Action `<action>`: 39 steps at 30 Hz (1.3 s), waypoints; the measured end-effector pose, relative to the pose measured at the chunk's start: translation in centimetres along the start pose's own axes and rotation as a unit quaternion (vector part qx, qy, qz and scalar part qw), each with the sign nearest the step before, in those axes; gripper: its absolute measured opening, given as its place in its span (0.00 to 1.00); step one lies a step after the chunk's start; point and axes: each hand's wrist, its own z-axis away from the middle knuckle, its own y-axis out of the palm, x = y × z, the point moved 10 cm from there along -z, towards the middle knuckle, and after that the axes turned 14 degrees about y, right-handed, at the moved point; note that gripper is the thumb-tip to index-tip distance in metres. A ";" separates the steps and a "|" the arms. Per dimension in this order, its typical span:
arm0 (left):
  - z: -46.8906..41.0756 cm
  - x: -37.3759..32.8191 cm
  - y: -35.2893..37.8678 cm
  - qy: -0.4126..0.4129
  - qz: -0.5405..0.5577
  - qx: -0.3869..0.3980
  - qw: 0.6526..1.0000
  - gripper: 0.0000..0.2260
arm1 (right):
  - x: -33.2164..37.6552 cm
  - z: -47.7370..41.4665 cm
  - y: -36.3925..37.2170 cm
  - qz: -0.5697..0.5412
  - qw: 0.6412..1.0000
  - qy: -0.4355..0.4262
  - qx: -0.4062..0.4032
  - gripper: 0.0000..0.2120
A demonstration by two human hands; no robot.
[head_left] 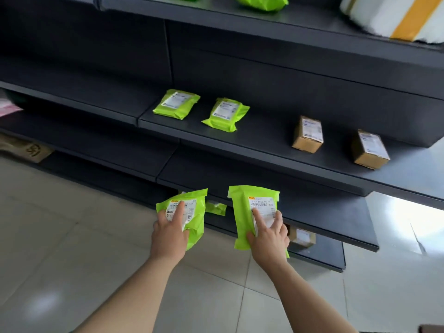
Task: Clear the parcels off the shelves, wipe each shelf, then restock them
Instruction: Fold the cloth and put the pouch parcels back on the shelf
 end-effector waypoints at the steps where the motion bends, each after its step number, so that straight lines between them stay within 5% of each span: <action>1: -0.8 0.9 -0.2 -0.001 0.002 0.000 1.000 0.33 | 1.1 -0.4 0.6 0.000 1.000 0.001 0.002 0.28; 20: -19.4 11.3 8.6 -0.048 0.057 0.016 0.997 0.35 | 12.4 -17.6 13.1 0.029 0.999 -0.004 0.041 0.28; 39: -37.6 20.1 19.2 0.079 0.012 -0.010 0.997 0.30 | 19.1 -30.6 26.9 -0.004 0.998 0.070 0.009 0.29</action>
